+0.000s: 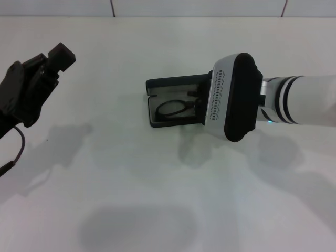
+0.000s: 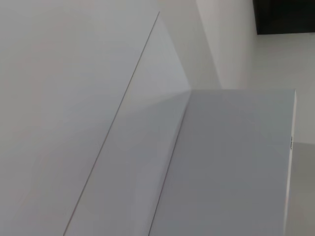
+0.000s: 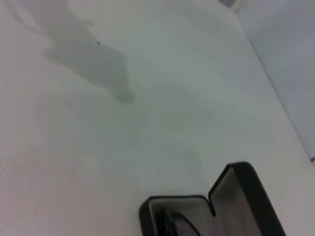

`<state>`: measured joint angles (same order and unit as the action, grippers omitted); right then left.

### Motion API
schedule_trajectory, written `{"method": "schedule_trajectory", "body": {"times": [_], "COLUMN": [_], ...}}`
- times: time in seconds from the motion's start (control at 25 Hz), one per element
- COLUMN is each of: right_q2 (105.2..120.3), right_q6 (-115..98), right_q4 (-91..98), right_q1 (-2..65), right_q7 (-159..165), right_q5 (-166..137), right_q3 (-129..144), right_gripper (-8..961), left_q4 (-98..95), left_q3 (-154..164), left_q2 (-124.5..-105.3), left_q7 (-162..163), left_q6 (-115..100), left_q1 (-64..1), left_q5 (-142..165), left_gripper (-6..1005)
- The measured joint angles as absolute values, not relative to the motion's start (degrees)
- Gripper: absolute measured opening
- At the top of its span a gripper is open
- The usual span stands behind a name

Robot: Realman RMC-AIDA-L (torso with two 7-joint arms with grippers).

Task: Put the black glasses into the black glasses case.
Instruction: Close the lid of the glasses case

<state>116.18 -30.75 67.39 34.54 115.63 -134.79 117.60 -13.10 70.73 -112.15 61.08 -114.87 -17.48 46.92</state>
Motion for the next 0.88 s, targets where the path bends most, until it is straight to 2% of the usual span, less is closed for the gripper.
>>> {"method": "schedule_trajectory", "body": {"times": [0.32,0.48,0.72,0.88], "right_q2": [116.16,115.55,115.62,115.48], "right_q6": [-29.8,-32.0,-45.4,-58.7], "right_q4": [73.4,78.7,82.6,80.3], "right_q1": [28.4,23.0,15.5,9.0], "right_q7": [115.9,115.0,104.4,92.6], "right_q5": [-128.6,-117.6,-94.1,-77.5], "right_q3": [116.9,113.0,102.8,94.2], "right_gripper": [156,161,168,173], "left_q4": [-14.1,-17.0,-23.7,-26.3], "left_q3": [70.5,70.5,70.5,69.0], "left_q2": [-111.61,-108.81,-104.23,-103.8], "left_q7": [61.2,62.5,70.0,74.8], "left_q6": [-115.0,-114.6,-104.9,-95.5], "left_q1": [-18.4,-22.6,-27.8,-32.7], "left_q5": [46.8,46.8,53.4,62.2], "left_gripper": [31,38,50,57]}}
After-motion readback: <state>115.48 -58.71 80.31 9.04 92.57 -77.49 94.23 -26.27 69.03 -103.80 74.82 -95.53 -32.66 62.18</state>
